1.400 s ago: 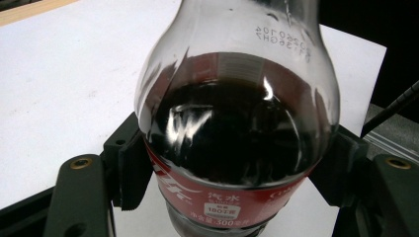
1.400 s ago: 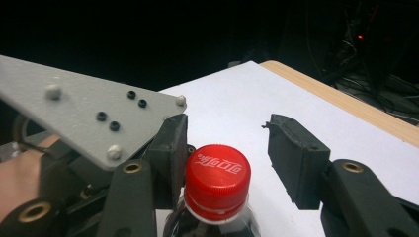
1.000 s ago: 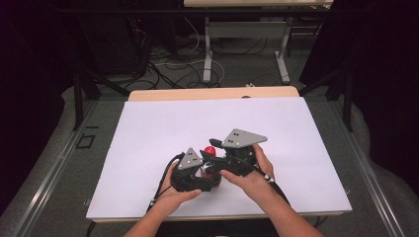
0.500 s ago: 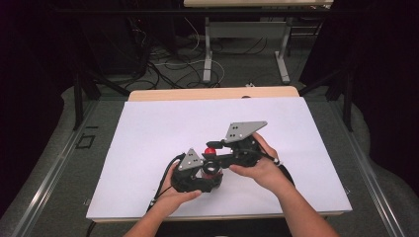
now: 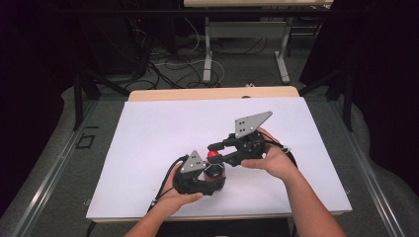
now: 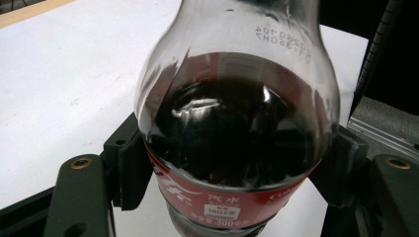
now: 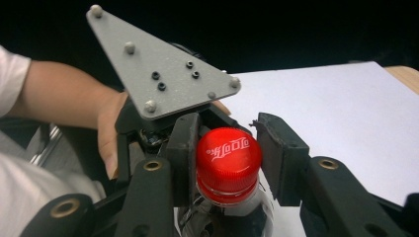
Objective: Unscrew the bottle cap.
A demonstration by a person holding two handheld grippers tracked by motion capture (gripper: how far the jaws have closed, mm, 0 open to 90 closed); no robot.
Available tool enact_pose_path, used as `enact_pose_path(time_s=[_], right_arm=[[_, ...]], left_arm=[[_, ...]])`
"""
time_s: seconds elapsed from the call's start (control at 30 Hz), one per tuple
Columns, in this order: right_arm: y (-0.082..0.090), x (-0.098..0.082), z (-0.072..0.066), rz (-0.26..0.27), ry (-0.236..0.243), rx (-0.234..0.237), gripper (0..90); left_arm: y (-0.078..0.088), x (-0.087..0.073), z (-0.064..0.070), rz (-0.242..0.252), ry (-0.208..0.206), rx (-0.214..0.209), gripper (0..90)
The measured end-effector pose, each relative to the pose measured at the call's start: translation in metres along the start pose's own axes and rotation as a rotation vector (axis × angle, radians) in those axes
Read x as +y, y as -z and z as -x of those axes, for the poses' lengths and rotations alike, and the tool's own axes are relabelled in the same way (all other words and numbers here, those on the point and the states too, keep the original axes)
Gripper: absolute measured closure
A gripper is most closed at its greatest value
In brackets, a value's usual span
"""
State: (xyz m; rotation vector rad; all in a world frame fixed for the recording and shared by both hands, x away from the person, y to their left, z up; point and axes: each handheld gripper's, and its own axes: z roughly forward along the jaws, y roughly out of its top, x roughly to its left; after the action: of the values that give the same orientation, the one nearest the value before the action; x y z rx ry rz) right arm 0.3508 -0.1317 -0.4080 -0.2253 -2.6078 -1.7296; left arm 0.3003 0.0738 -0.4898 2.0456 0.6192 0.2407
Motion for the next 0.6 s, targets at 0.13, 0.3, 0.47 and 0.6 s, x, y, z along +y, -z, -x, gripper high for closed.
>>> enact_pose_path(time_s=[0.13, 0.3, 0.47, 0.6], right_arm=[[-0.003, 0.002, -0.013, 0.034, -0.035, -0.108, 49.3], [-0.01, 0.006, -0.031, 0.052, -0.05, -0.28, 48.0], [-0.021, 0.007, -0.045, 0.035, -0.026, -0.402, 47.9], [-0.026, 0.005, -0.047, 0.042, -0.038, -0.486, 49.0]], left_arm=[[0.002, 0.001, -0.003, 0.004, 0.017, 0.015, 29.6], [0.002, 0.0, -0.005, 0.011, 0.041, 0.033, 29.6], [0.003, 0.0, -0.005, 0.011, 0.05, 0.034, 29.6], [0.002, 0.0, -0.004, 0.016, 0.049, 0.04, 29.6]])
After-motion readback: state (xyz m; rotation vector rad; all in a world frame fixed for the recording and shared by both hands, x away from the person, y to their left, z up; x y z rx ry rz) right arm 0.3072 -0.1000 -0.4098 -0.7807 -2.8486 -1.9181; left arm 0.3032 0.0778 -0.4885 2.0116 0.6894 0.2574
